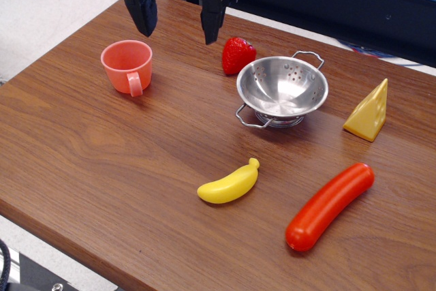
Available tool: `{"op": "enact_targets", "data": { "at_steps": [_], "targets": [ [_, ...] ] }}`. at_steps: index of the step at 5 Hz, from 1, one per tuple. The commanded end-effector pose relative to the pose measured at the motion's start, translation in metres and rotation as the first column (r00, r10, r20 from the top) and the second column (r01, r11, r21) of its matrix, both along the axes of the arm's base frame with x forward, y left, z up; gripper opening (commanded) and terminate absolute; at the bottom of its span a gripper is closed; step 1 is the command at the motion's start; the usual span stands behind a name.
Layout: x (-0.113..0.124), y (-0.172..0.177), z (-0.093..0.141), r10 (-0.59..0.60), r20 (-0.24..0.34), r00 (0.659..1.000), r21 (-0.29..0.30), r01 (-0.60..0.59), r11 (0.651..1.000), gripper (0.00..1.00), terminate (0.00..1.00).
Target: Put banana in colander
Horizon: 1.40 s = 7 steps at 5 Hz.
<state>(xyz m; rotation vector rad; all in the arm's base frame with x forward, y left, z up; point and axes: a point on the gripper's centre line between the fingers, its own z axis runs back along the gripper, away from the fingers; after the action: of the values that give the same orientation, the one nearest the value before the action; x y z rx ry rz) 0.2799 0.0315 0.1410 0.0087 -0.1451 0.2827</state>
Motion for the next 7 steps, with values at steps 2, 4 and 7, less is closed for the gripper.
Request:
{"op": "enact_targets", "data": {
  "at_steps": [2,4,7],
  "targets": [
    [-0.008,-0.018,-0.021,-0.228,0.020,0.974,0.018,0.227,0.974,1.00,0.00],
    [-0.018,-0.050,-0.056,-0.472,0.033,0.881,-0.041,0.473,0.880,1.00,0.00],
    [-0.044,-0.073,-0.100,-0.557,0.040,0.829,-0.031,0.558,0.829,1.00,0.00]
  ]
}}
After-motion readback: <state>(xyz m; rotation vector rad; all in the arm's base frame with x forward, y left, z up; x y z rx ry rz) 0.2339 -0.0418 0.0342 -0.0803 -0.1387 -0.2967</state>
